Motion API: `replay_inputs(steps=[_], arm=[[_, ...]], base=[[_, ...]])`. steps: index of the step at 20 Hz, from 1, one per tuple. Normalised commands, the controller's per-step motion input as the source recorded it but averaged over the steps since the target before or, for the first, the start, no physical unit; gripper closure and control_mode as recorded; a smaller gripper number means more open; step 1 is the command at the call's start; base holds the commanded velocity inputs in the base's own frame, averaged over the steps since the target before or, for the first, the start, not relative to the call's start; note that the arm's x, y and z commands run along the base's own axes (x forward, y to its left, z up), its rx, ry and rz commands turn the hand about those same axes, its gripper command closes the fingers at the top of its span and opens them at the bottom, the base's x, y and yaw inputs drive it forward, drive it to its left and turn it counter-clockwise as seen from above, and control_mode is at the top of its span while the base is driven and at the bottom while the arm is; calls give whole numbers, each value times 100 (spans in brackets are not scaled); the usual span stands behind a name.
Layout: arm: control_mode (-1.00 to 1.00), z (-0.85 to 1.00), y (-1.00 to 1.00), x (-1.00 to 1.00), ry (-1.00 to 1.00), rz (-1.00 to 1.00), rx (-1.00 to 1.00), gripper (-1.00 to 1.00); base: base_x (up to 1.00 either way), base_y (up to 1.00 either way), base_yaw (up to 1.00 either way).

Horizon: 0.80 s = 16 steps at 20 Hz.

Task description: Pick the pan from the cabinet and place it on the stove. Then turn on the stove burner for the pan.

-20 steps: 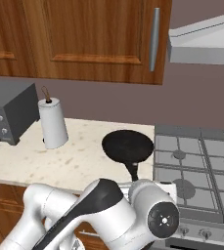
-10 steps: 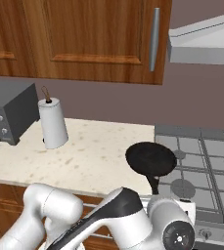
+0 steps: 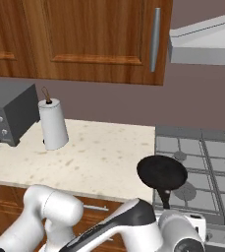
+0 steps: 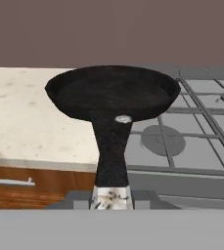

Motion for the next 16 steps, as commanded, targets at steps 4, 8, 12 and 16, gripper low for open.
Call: replay_inputs(steps=[4,8,12,16], arm=[[-100,-45,-22,0,0,0,-8,100],[-100,-35,-26,0,0,-1,-9,100],[-100,-20,-29,0,0,0,-11,100],[-100,-17,-25,1,0,0,-11,100]], base=[[0,0,0],[0,0,0],[0,0,0],[0,0,0]])
